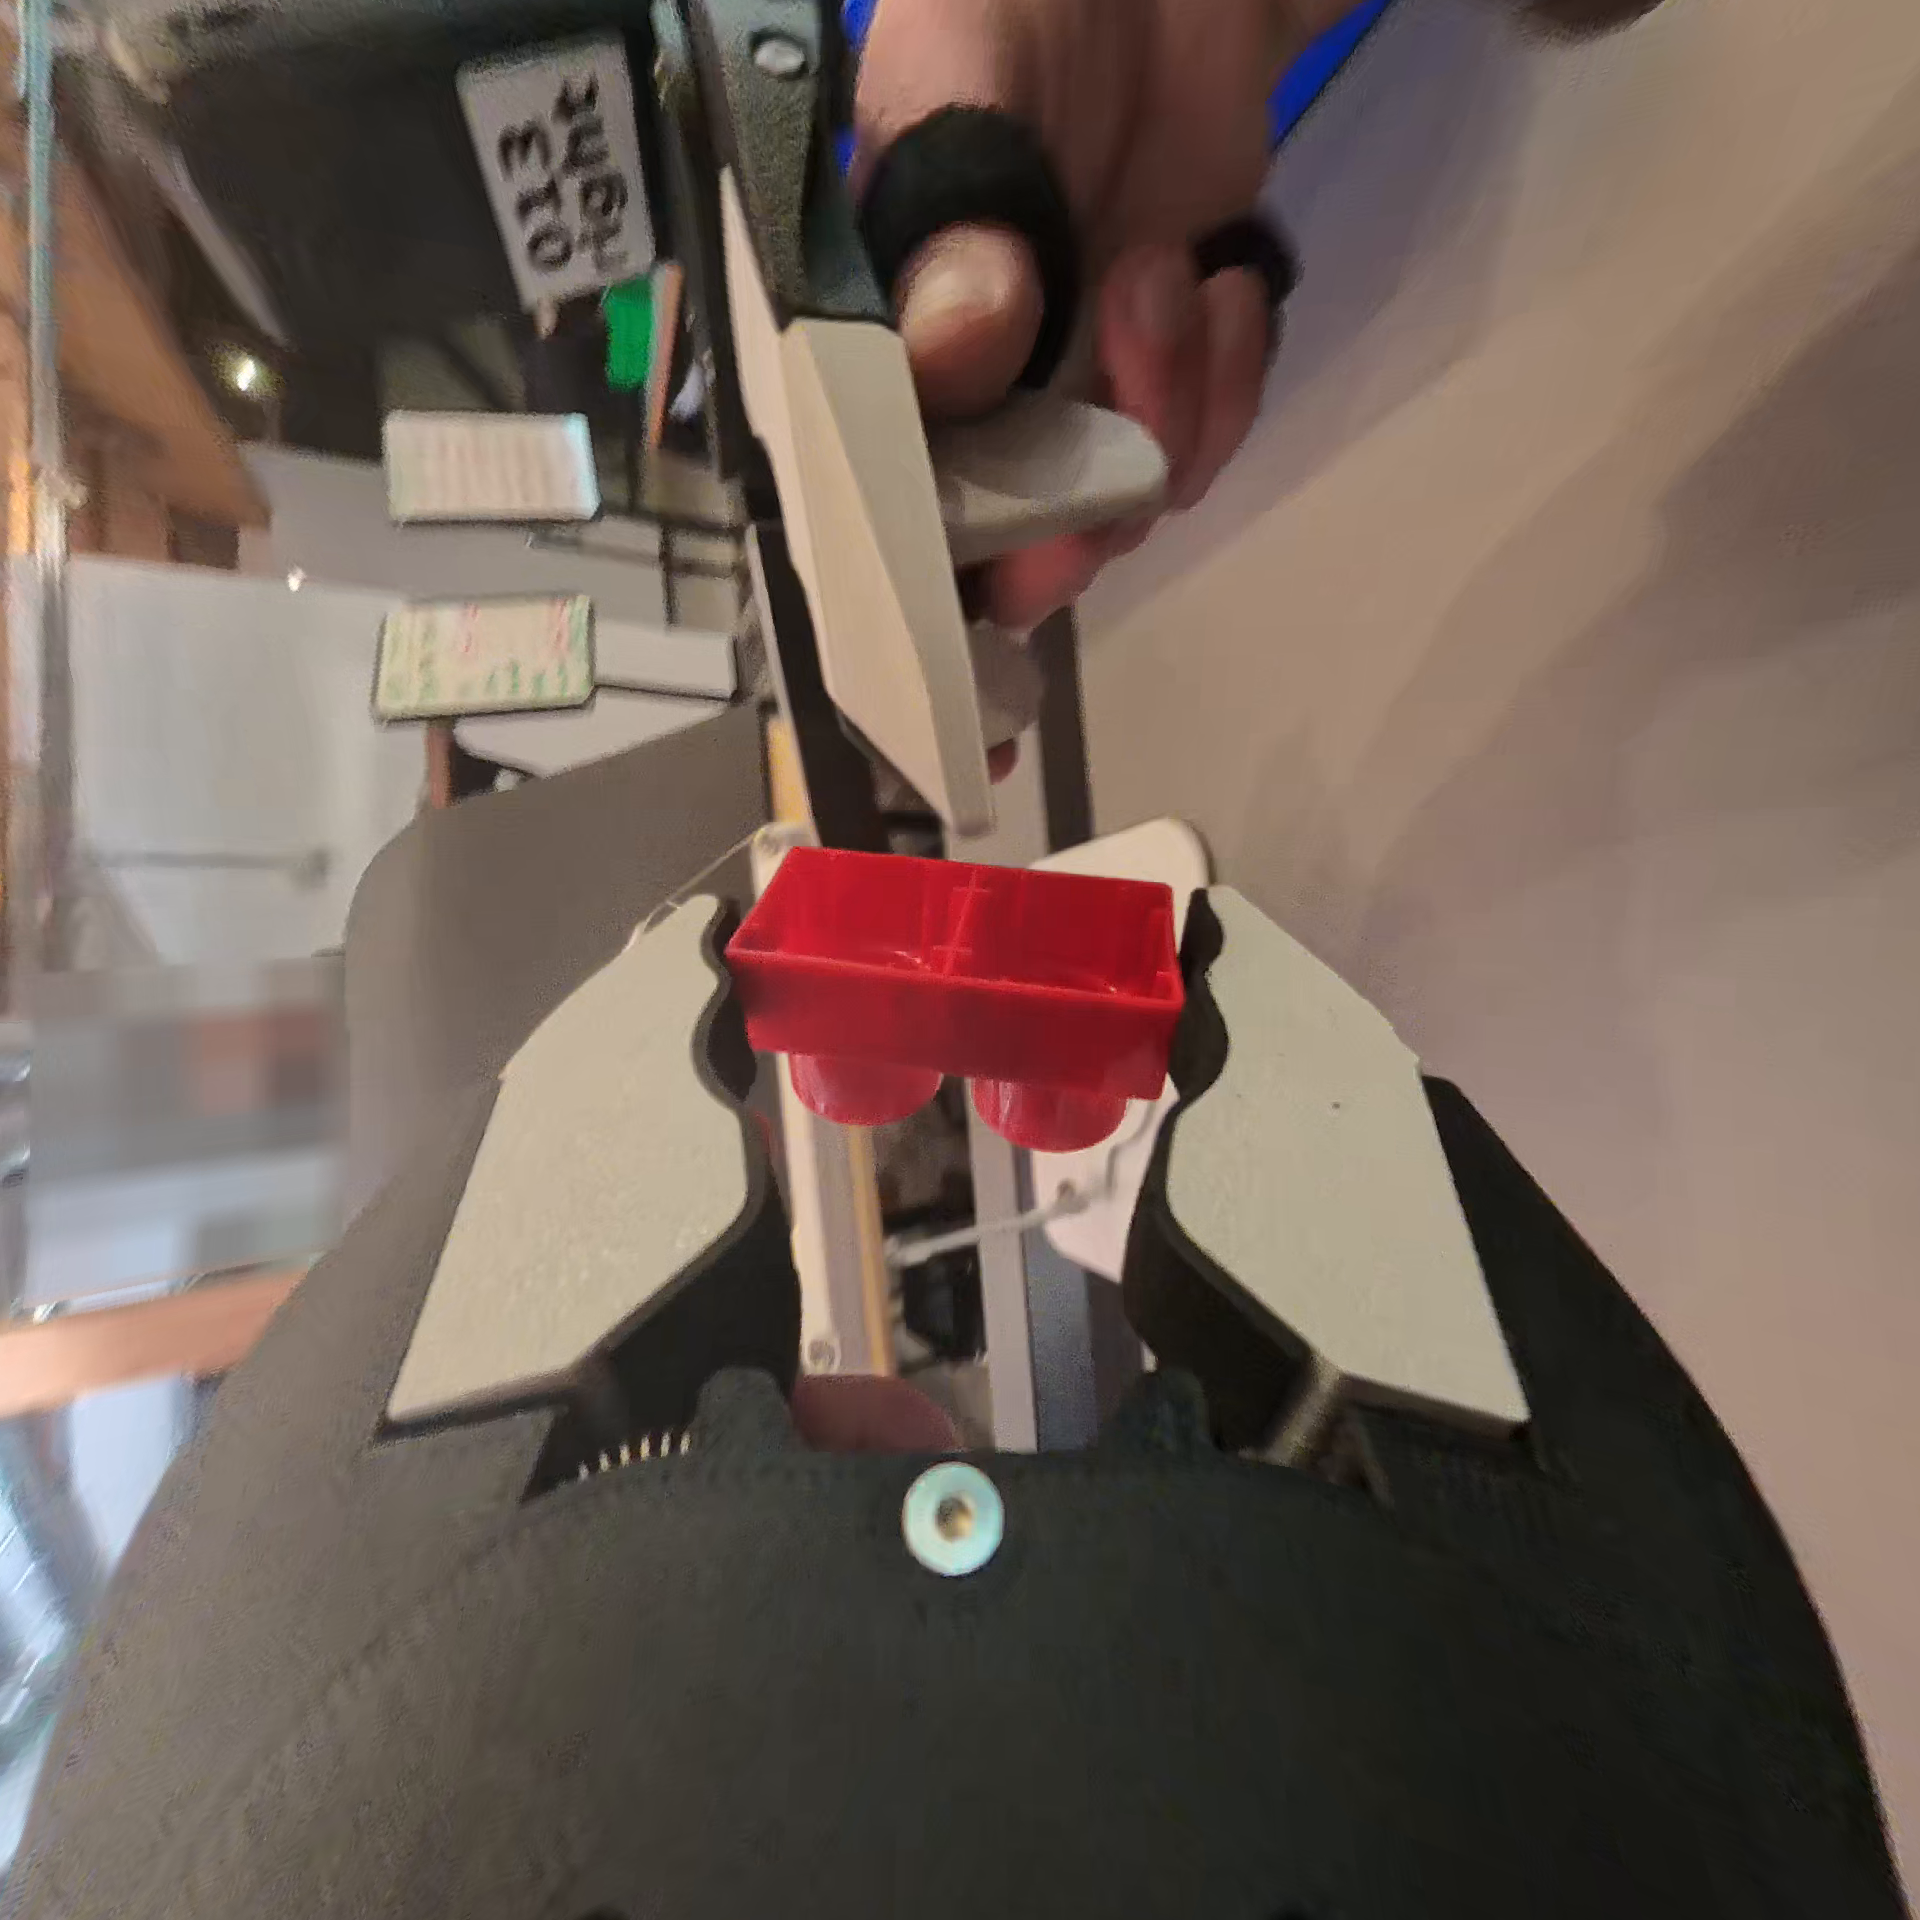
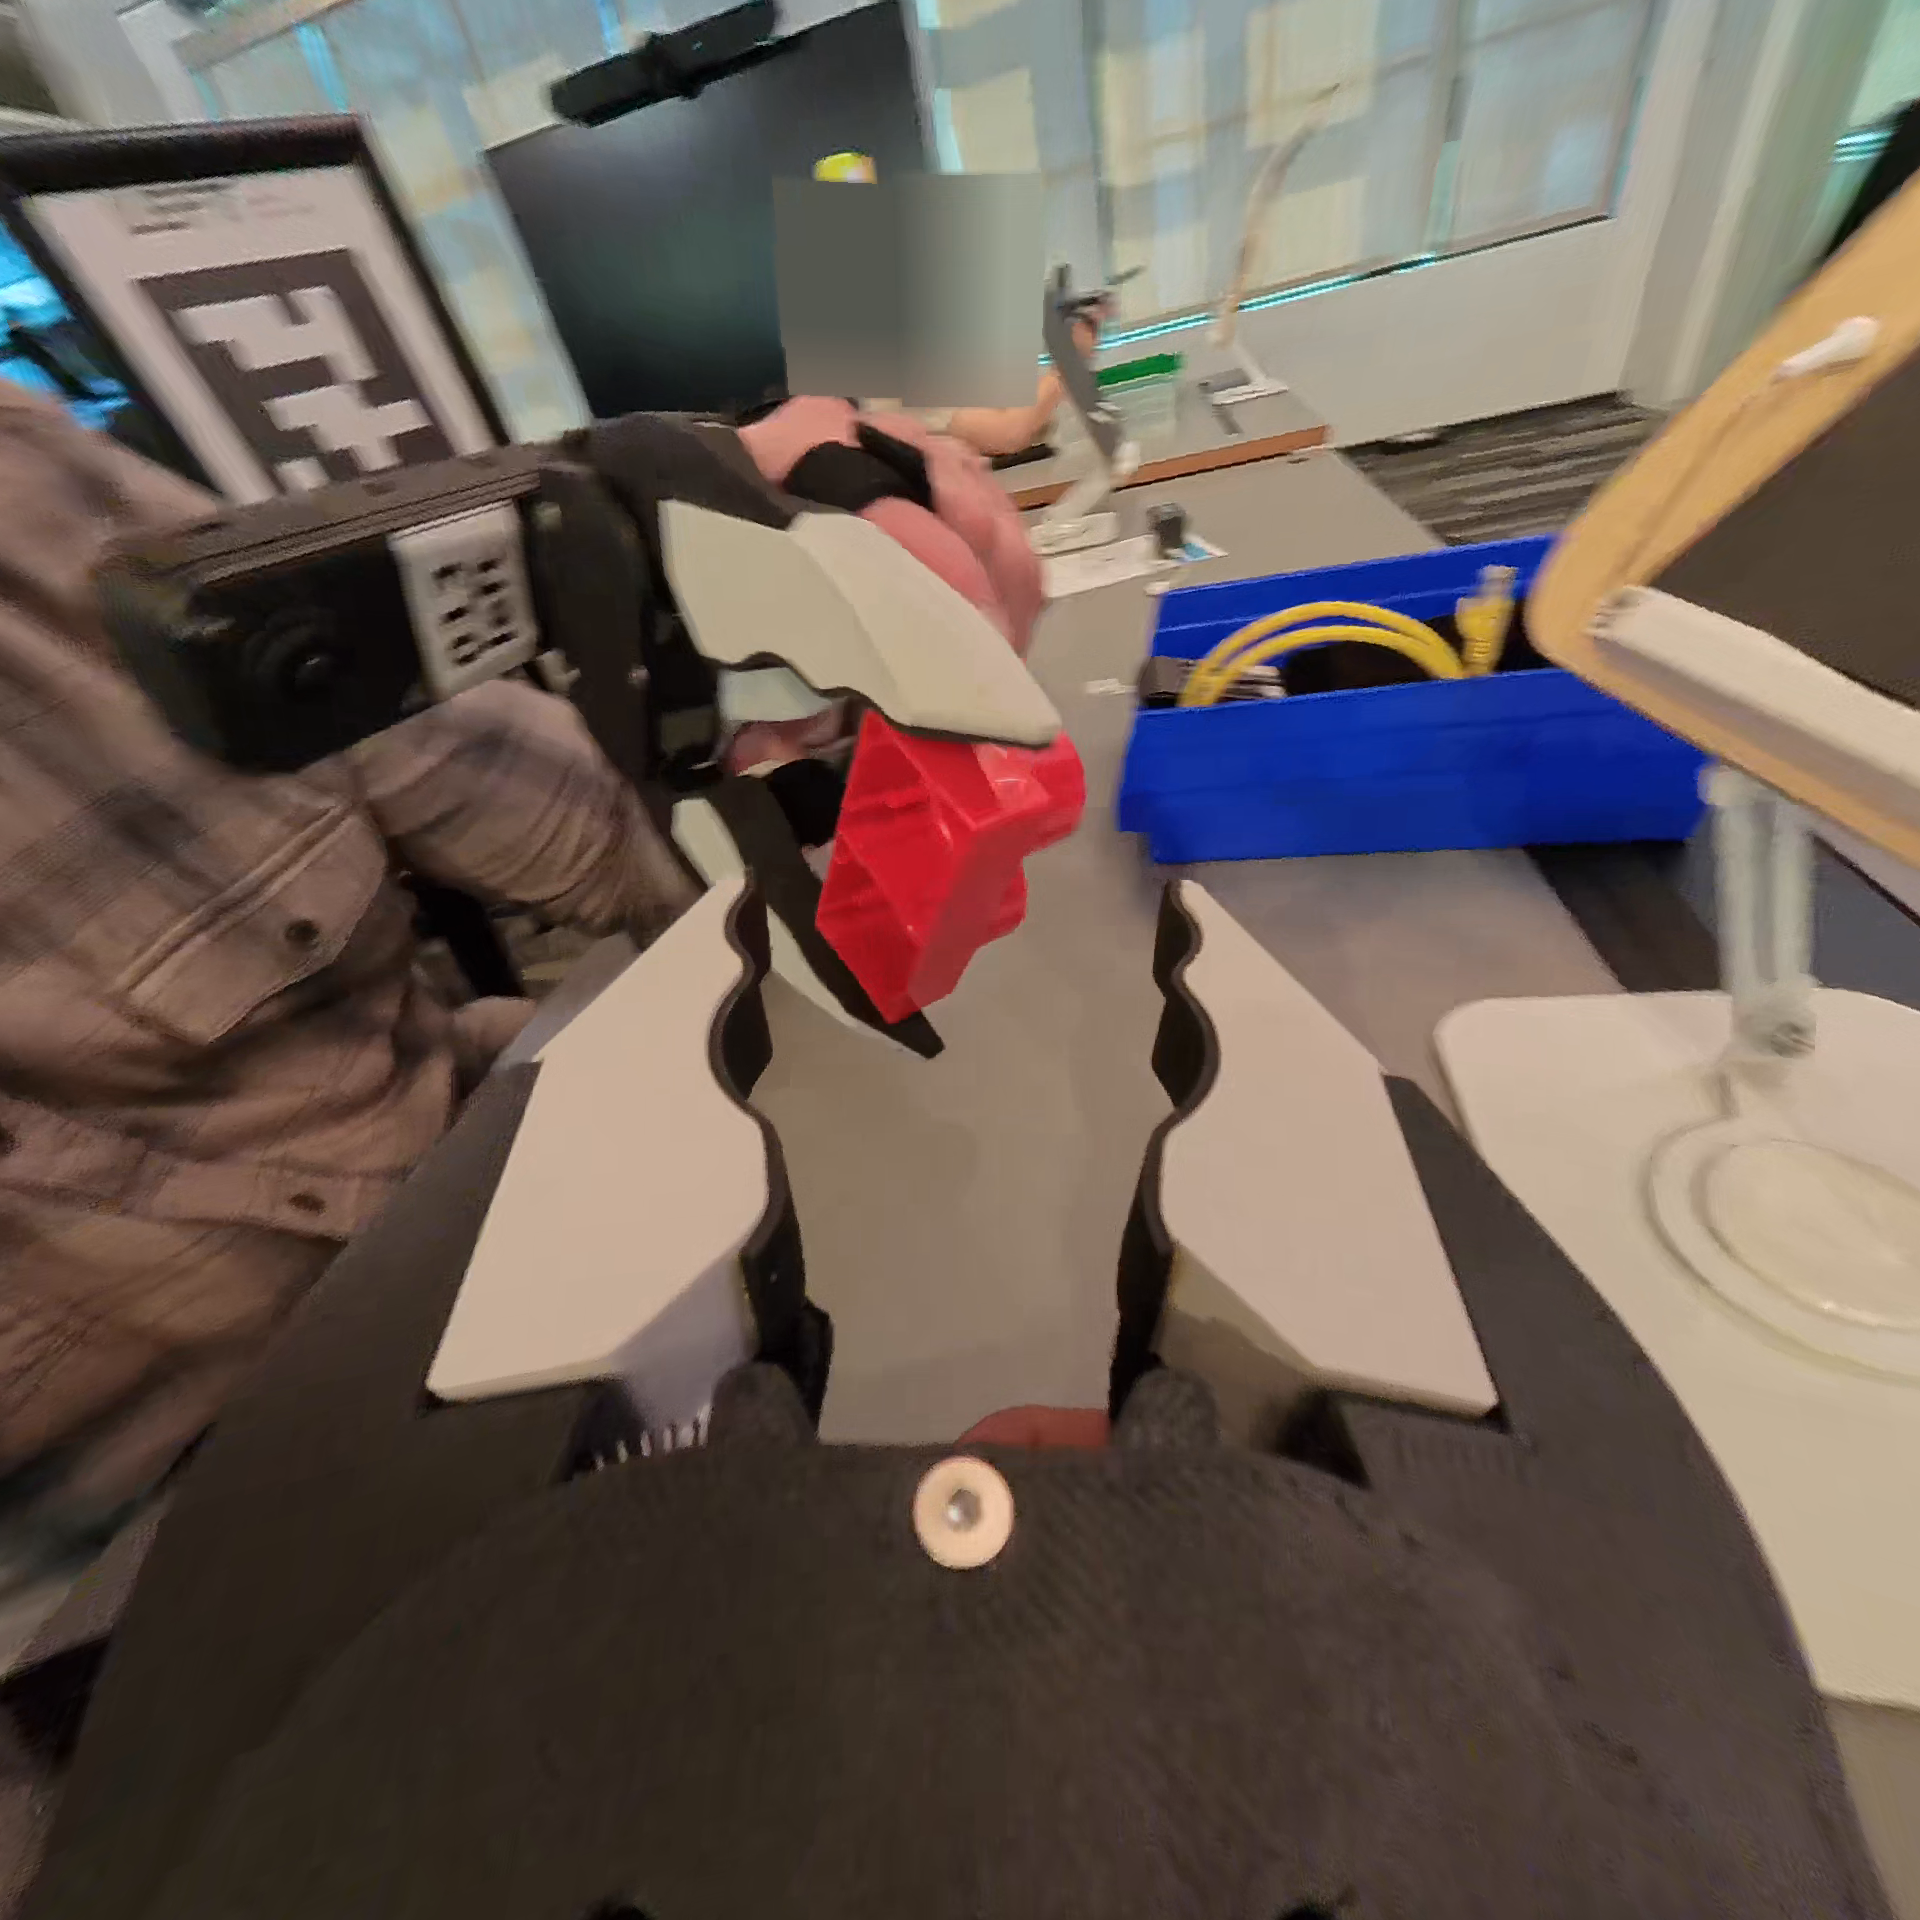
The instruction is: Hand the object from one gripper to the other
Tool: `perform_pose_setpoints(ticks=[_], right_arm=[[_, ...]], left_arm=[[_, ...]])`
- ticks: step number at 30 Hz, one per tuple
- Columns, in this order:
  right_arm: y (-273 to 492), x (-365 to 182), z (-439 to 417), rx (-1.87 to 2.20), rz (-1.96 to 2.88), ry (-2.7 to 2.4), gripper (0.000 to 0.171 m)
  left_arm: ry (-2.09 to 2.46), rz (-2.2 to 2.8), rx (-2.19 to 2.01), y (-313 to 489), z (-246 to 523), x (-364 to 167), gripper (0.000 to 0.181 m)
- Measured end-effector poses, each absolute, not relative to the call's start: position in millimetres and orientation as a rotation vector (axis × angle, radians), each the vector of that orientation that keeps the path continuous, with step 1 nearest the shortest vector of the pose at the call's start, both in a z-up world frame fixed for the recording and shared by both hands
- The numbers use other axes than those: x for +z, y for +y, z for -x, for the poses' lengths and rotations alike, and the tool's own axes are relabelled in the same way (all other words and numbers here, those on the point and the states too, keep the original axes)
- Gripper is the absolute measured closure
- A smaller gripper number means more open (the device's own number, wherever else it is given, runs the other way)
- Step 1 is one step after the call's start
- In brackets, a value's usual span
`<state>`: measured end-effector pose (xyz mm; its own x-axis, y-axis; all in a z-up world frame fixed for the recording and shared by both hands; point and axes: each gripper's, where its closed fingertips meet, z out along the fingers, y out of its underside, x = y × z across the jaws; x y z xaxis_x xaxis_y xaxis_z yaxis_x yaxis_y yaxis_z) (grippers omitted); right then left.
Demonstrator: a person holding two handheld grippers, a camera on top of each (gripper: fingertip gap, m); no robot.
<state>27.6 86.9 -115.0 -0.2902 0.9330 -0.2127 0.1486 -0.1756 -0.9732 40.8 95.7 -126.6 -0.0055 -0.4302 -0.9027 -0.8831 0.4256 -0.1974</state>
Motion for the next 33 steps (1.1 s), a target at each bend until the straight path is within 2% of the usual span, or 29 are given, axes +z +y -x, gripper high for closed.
perform_pose_setpoints(ticks=[4, 16, 20, 31, 33], right_arm=[[109, -111, -11, 1.493, 1.39, -1.287, 0.107], [121, -113, 28, 1.382, 1.519, -1.171, 0.11], [113, -111, 33, 1.43, 1.484, -1.189, 0.135], [110, -107, 31, 1.496, 1.44, -1.177, 0.136], [110, -106, 27, 1.516, 1.426, -1.181, 0.136]], left_arm=[[1.512, 1.259, 0.711, 119, -24, -122, 0.102], [1.428, 1.331, 0.927, 135, -8, -122, 0.102], [1.417, 1.331, 0.958, 137, -6, -122, 0.102], [1.41, 1.293, 0.889, 134, -12, -117, 0.103], [1.419, 1.244, 0.8, 127, -20, -111, 0.096]])
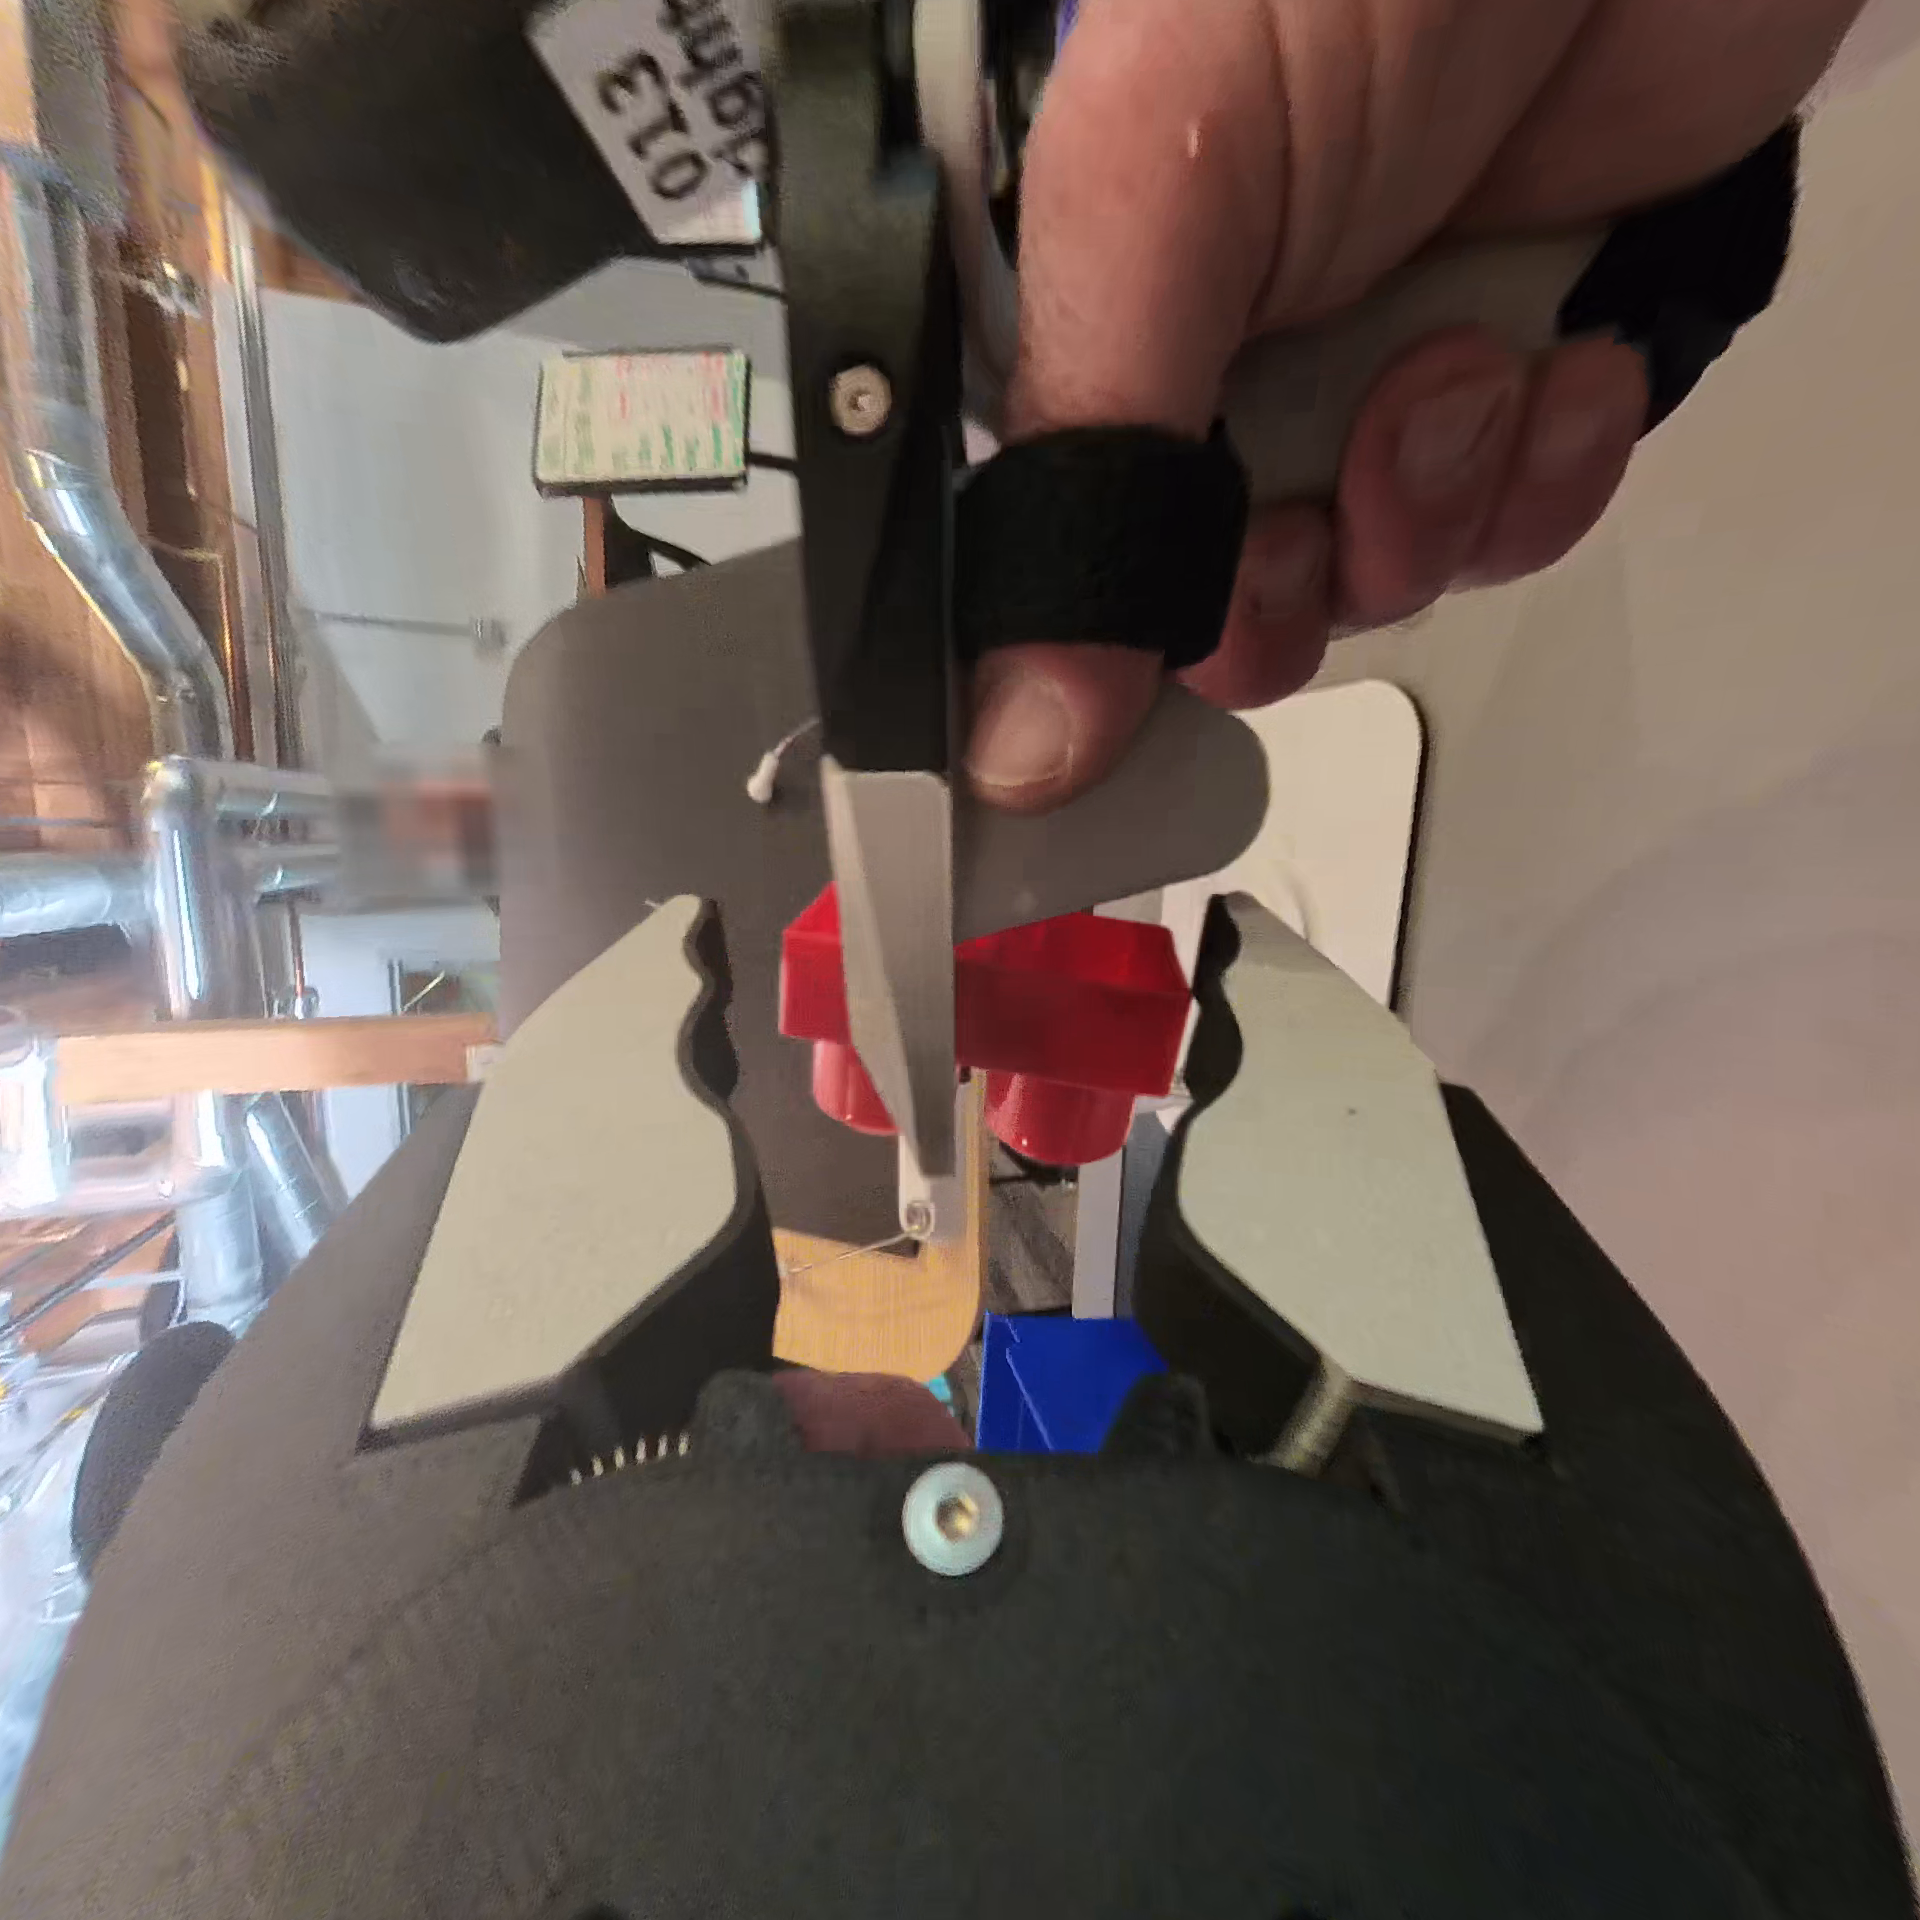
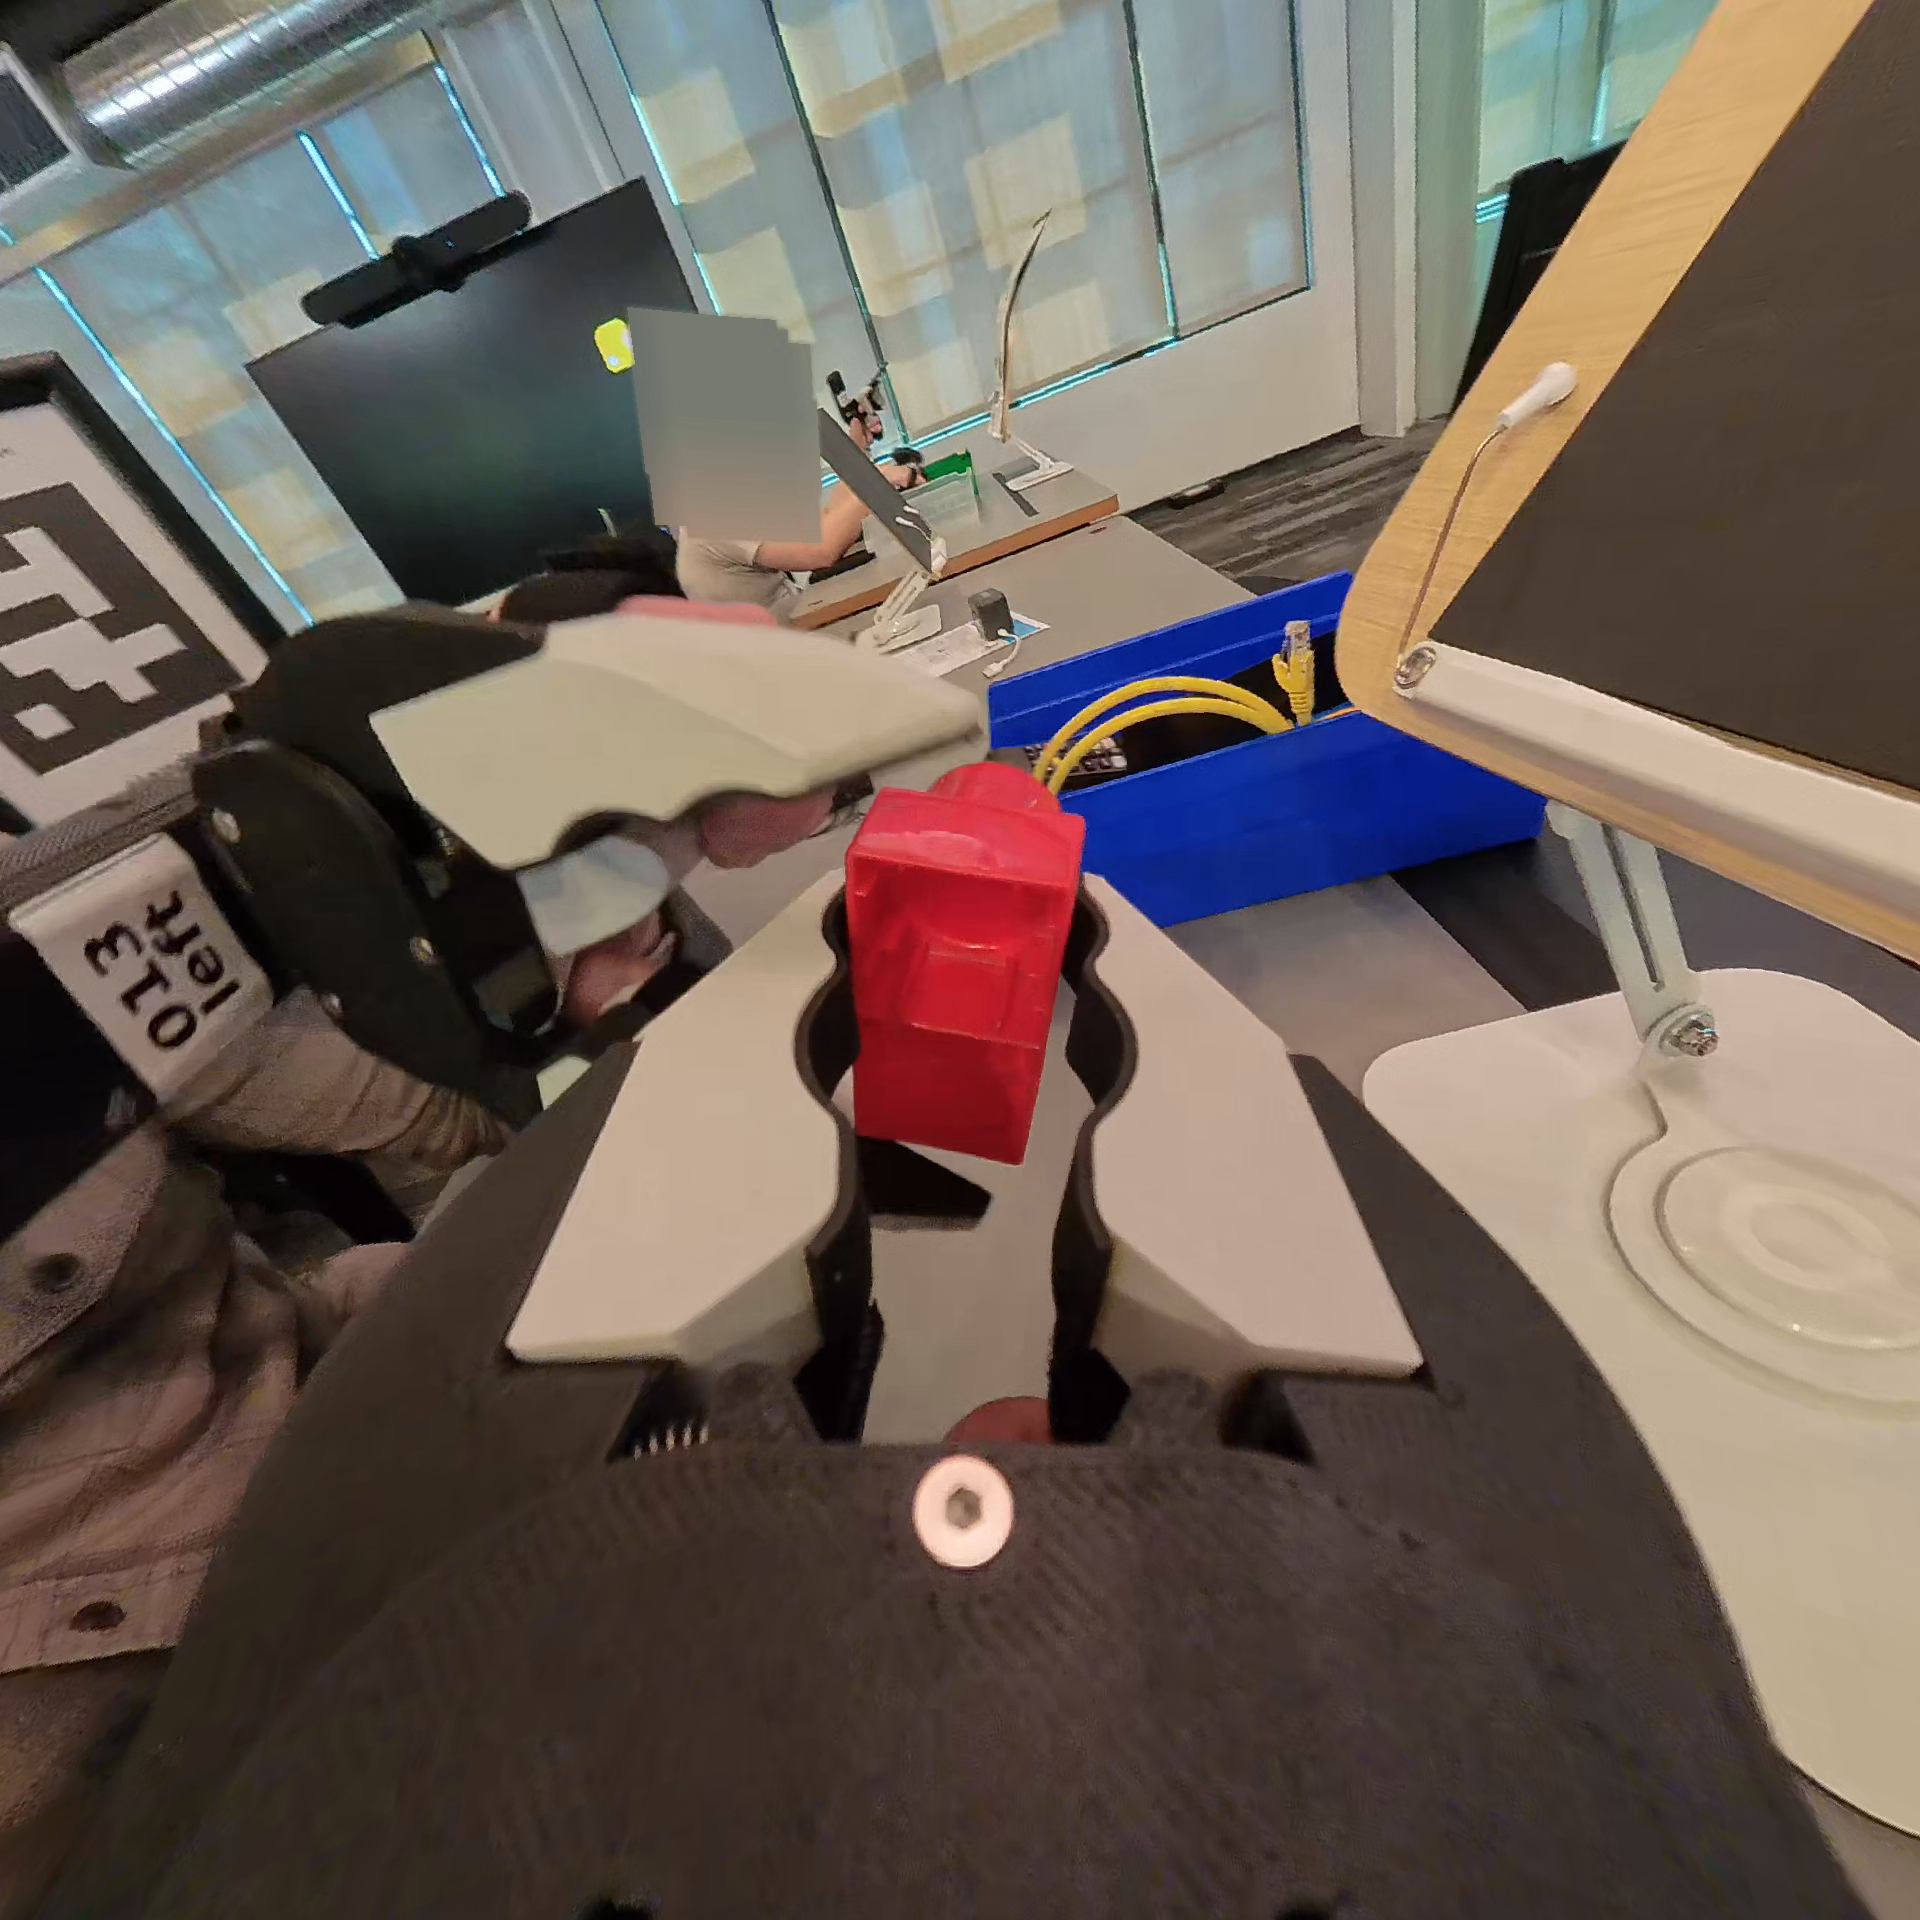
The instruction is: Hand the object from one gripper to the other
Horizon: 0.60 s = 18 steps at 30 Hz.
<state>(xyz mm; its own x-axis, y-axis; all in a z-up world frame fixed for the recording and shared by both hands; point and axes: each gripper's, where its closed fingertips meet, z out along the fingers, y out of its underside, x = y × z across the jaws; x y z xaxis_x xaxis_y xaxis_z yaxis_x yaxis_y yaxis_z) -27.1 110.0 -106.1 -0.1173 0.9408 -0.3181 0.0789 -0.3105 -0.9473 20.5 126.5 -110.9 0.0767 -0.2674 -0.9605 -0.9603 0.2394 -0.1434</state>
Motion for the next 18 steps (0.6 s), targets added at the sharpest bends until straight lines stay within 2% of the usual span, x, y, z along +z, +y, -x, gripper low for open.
perform_pose_setpoints(ticks=[2, 13, 18], right_arm=[[106, -100, 21, 1.588, 1.379, -1.179, 0.136], [41, -73, -35, 1.963, 0.91, -1.413, 0.136], [13, -76, -46, 2.105, 0.728, -1.524, 0.136]], left_arm=[[1.43, 1.225, 0.73, 119, -24, -105, 0.089], [1.524, 0.928, 0.345, 68, -51, -84, 0.089], [1.565, 0.778, 0.224, 42, -76, -87, 0.081]])
